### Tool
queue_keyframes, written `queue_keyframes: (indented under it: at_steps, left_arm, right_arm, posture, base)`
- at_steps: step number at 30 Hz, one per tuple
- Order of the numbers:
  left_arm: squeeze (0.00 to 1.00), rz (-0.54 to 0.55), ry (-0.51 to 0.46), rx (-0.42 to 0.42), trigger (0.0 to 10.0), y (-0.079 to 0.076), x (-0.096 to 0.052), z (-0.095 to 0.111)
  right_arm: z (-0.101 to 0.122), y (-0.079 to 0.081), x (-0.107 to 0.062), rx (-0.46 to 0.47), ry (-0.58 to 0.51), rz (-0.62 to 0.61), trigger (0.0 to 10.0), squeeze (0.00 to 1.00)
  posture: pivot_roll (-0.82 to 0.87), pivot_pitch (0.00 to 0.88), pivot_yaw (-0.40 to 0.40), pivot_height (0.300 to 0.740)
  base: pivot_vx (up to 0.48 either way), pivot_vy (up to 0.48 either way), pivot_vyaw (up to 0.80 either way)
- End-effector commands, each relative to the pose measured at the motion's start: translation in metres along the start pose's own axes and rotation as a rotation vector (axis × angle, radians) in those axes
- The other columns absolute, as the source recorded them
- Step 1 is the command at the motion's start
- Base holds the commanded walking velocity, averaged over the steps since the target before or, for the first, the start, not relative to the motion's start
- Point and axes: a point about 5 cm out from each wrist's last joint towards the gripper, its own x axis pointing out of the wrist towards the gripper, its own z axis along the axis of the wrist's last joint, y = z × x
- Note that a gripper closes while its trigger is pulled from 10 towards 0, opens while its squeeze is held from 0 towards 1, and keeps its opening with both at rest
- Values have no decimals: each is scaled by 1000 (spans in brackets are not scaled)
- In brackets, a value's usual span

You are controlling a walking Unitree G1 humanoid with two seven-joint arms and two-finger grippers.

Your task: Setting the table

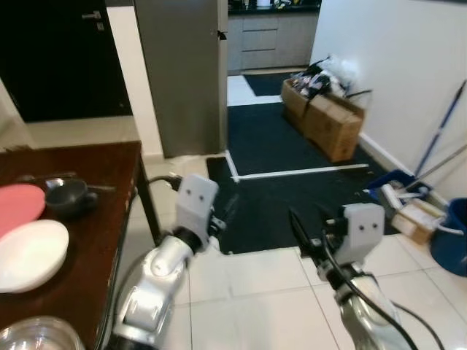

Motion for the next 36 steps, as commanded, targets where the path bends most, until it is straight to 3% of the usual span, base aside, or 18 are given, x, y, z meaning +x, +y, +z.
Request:
queue_keyframes:
  at_steps: [1,13,25,26,29,32,33,36]
  left_arm:
    - [0,18,34,-10,10000,5,-5,-6]
    - [0,-12,26,-36,10000,0,-9,-3]
    - [0,-3,60,10,10000,1,-9,-5]
    - [0,0,79,55,10000,7,-10,-6]
    - [0,-1,100,78,10000,15,-13,-6]
    - [0,-27,124,141,10000,41,-23,0]
    - [0,-27,124,141,10000,41,-23,0]
    - [0,-64,191,212,10000,72,-40,4]
  right_arm:
    - [-1,6,0,21,3,19,10000,0]
    - [3,3,2,14,-11,-1,10000,0]
    - [1,3,4,25,-8,-2,10000,0]
    - [1,4,4,26,-7,6,10000,0]
    - [1,5,4,27,-4,10,10000,0]
    - [0,6,2,26,2,17,10000,0]
    - [0,6,2,26,2,17,10000,0]
    - [-2,7,2,30,9,27,10000,0]
  posture:
    - [-42,7,89,740]
    - [-43,4,91,740]
    - [-37,0,91,740]
    - [-38,0,91,740]
    - [-36,0,92,740]
    - [-30,0,92,740]
    - [-30,0,92,740]
    - [-17,0,91,740]
  base:
    - [0,0,0]
    - [0,0,0]
    - [0,0,0]
    - [0,0,0]
    - [0,0,0]
    - [0,0,0]
    - [0,0,0]
    - [0,0,0]
